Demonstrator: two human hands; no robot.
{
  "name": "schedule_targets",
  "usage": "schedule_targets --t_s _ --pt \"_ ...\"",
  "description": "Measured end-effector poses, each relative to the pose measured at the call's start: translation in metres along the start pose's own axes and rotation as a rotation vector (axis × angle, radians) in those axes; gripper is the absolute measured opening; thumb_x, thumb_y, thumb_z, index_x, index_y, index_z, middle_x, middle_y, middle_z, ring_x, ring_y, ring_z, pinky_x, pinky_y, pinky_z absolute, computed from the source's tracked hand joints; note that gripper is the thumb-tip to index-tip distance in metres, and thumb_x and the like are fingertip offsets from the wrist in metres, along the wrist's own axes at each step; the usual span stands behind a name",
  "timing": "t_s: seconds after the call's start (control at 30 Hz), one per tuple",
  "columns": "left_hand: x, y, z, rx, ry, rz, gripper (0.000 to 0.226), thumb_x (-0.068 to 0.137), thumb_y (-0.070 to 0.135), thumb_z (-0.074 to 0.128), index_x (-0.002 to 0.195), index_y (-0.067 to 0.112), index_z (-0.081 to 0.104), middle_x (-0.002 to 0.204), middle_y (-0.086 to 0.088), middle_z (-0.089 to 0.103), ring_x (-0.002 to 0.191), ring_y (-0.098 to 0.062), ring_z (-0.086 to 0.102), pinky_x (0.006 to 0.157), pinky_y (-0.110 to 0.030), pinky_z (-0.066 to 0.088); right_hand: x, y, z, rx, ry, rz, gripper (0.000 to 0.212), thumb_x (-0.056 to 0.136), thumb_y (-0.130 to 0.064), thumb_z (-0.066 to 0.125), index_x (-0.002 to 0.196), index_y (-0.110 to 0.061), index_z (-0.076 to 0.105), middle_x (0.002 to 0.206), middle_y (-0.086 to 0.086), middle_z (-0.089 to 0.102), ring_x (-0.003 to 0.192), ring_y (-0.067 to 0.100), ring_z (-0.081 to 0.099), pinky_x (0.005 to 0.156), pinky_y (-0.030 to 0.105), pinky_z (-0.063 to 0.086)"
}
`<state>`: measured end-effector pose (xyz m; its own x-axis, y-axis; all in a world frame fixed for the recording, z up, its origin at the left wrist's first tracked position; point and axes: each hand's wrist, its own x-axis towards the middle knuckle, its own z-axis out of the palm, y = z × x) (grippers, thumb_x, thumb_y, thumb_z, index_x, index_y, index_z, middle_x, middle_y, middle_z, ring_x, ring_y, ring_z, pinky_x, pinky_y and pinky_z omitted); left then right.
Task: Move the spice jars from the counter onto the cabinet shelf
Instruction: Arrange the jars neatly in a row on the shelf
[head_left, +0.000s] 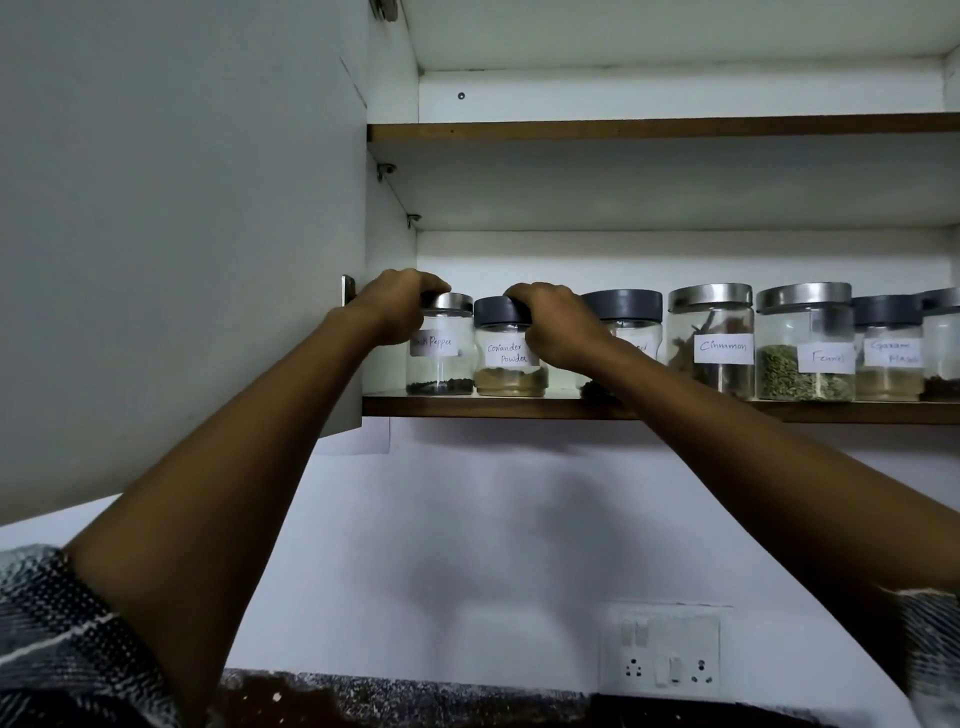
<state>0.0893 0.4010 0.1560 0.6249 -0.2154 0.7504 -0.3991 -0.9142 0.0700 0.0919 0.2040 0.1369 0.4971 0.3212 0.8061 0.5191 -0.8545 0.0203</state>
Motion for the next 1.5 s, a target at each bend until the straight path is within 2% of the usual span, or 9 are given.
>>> schedule_targets --t_s 0.13,0.27,0.47,0.83,1.0,1.2,1.33,1.43,1.5 --pt "0.01 -0.002 0.006 0.08 -0.051 0.009 0.058 0.083 -0.015 0.041 0.133 0.014 0.051 0.127 -0.016 0.058 0.115 -0.032 0.052 0.094 -0.04 0.044 0.005 0.001 0.009 -0.037 -0.028 0.024 0.038 0.078 0.008 0.043 0.112 -0.006 0.056 0.109 0.016 0.058 0.099 0.035 0.054 0.072 0.031 0.037" --pt "0.021 -0.003 0.014 0.156 -0.107 -0.005 0.053 0.086 -0.009 0.046 0.134 0.014 0.045 0.126 -0.017 0.055 0.112 -0.032 0.052 0.087 -0.036 0.043 0.013 -0.001 0.019 -0.067 -0.053 0.058 0.031 0.08 0.007 0.043 0.107 -0.003 0.055 0.109 0.018 0.057 0.1 0.036 0.054 0.072 0.032 0.038" --pt "0.039 -0.008 0.027 0.192 -0.153 -0.029 0.055 0.087 -0.008 0.046 0.138 0.012 0.04 0.132 -0.019 0.051 0.117 -0.034 0.05 0.092 -0.037 0.042 0.025 0.0 0.038 -0.066 -0.064 0.102 0.022 0.083 0.008 0.044 0.101 -0.003 0.052 0.114 0.02 0.055 0.105 0.034 0.05 0.072 0.032 0.035" --pt "0.075 -0.023 0.059 0.166 -0.125 -0.051 0.047 0.089 -0.007 0.043 0.133 0.009 0.05 0.134 -0.015 0.053 0.121 -0.032 0.049 0.095 -0.035 0.04 0.056 0.016 0.069 -0.11 -0.102 0.18 0.029 0.088 -0.002 0.047 0.116 -0.001 0.052 0.121 0.018 0.056 0.113 0.032 0.049 0.085 0.035 0.042" --pt "0.086 -0.032 0.074 0.163 -0.12 -0.068 0.05 0.089 -0.008 0.042 0.136 0.01 0.046 0.135 -0.016 0.051 0.122 -0.032 0.048 0.098 -0.036 0.04 0.065 0.023 0.083 -0.102 -0.114 0.199 0.027 0.087 -0.004 0.048 0.114 0.0 0.052 0.12 0.018 0.056 0.113 0.033 0.049 0.082 0.036 0.043" --pt "0.093 -0.039 0.087 0.169 -0.118 -0.091 0.054 0.088 -0.01 0.043 0.139 0.01 0.041 0.136 -0.017 0.048 0.122 -0.032 0.047 0.097 -0.034 0.04 0.077 0.031 0.096 -0.106 -0.18 0.215 0.032 0.087 0.001 0.045 0.118 0.001 0.048 0.127 0.019 0.051 0.128 0.035 0.038 0.093 0.04 0.041" --pt "0.096 -0.043 0.093 0.176 -0.139 -0.099 0.056 0.087 -0.011 0.044 0.139 0.009 0.038 0.133 -0.019 0.049 0.119 -0.032 0.049 0.094 -0.036 0.042 0.086 0.036 0.103 -0.14 -0.264 0.217 0.042 0.086 0.003 0.045 0.128 0.003 0.039 0.139 0.021 0.038 0.136 0.036 0.026 0.102 0.042 0.035" --pt "0.097 -0.048 0.098 0.184 -0.157 -0.098 0.055 0.088 -0.01 0.044 0.14 0.008 0.034 0.132 -0.02 0.049 0.118 -0.033 0.049 0.092 -0.037 0.043 0.089 0.036 0.107 -0.182 -0.346 0.215 0.064 0.088 0.005 0.045 0.144 0.004 0.016 0.155 0.021 0.009 0.144 0.036 0.007 0.114 0.045 0.025" --pt "0.097 -0.051 0.102 0.197 -0.171 -0.099 0.056 0.088 -0.009 0.045 0.14 0.007 0.031 0.133 -0.02 0.048 0.119 -0.034 0.048 0.093 -0.038 0.042 0.09 0.036 0.109 -0.2 -0.395 0.216 0.075 0.09 0.005 0.045 0.148 0.001 -0.002 0.157 0.017 -0.011 0.146 0.035 -0.005 0.118 0.045 0.017"
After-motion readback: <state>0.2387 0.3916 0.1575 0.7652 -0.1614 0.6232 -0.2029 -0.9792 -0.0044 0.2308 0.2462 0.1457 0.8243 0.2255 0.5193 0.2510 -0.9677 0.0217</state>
